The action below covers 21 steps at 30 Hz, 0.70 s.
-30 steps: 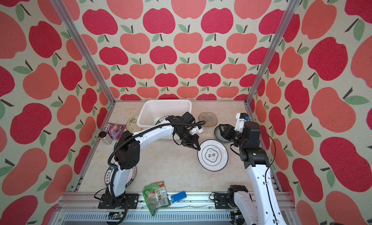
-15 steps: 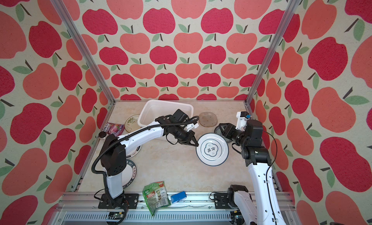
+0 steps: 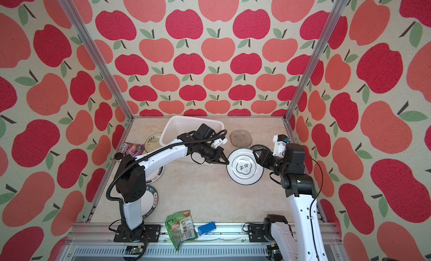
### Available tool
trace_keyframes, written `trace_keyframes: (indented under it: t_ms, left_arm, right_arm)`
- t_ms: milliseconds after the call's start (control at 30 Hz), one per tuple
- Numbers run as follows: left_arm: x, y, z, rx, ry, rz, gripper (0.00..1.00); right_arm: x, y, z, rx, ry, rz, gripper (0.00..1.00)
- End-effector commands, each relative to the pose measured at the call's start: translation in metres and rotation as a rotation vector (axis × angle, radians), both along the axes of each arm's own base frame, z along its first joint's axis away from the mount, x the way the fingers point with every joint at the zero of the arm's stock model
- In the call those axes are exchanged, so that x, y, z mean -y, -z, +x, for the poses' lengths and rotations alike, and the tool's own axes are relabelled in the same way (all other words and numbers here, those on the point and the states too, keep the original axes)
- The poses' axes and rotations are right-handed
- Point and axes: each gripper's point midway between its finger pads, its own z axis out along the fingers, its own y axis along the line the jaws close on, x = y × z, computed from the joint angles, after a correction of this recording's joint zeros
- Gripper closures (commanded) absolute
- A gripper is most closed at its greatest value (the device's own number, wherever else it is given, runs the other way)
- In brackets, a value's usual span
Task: Place the plates into the plastic bin on the countertop
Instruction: Place the plate in the plastic bin.
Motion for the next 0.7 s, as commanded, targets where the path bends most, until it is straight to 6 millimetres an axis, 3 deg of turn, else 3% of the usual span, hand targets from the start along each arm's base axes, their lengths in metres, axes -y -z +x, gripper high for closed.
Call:
trace_keyframes:
  t_ms: [0,300,667]
  left_arm:
    - [-0.002,-0.056,0.01,0.062,-0.001,-0.124,1.0]
    - [-0.029,-0.088,0.045,0.101,-0.105,-0.157,1.0]
    - [-0.052,-0.116,0.063,0.095,-0.154,-0.253,1.0]
  right_arm:
    - [0.01,-0.017,-0.007,0.039,0.02,-0.069,0.45]
    - [0.006,-0.029,-0.003,0.044,0.007,-0.032,0.47]
    - [-0.027,-0.031,0.033,0.064,-0.119,0.234,0.5]
